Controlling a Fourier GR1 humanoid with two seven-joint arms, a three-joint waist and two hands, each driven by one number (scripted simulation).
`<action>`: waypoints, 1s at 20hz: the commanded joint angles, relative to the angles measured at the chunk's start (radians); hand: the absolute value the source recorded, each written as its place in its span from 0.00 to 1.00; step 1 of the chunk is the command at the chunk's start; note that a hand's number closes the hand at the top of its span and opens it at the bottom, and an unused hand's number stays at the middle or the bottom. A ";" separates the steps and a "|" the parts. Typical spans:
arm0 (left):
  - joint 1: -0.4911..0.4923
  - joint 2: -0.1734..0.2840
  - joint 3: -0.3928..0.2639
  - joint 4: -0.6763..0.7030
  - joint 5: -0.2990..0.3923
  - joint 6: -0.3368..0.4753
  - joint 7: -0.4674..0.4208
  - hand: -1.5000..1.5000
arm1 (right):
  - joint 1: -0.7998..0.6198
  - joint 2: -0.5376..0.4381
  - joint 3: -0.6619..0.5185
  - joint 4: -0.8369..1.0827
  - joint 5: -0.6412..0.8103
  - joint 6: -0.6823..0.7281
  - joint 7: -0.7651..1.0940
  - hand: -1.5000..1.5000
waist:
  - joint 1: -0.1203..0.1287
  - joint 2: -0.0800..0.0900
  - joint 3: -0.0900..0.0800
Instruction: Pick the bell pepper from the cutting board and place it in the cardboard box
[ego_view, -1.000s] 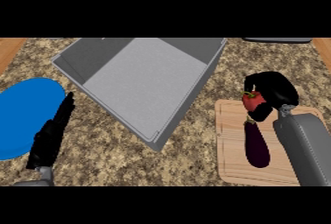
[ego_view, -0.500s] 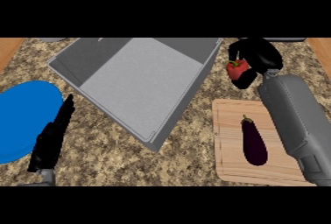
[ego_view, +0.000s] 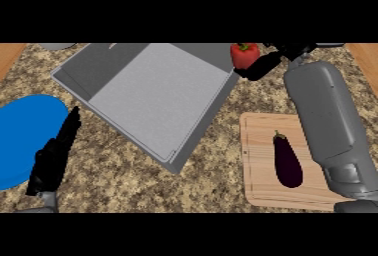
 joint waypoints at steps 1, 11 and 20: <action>0.015 -0.001 -0.006 -0.017 -0.006 -0.007 0.001 0.50 | -0.019 0.073 0.006 -0.076 -0.061 0.030 0.014 1.00 | -0.006 -0.002 0.000; -0.008 -0.025 -0.011 -0.017 -0.024 0.004 0.022 0.50 | -0.270 0.145 0.008 0.097 -0.062 0.005 0.173 1.00 | 0.004 0.002 0.000; -0.079 -0.006 -0.005 0.035 -0.019 -0.026 0.007 0.50 | -0.493 0.183 0.108 0.477 -0.120 -0.157 0.237 1.00 | 0.058 0.016 -0.002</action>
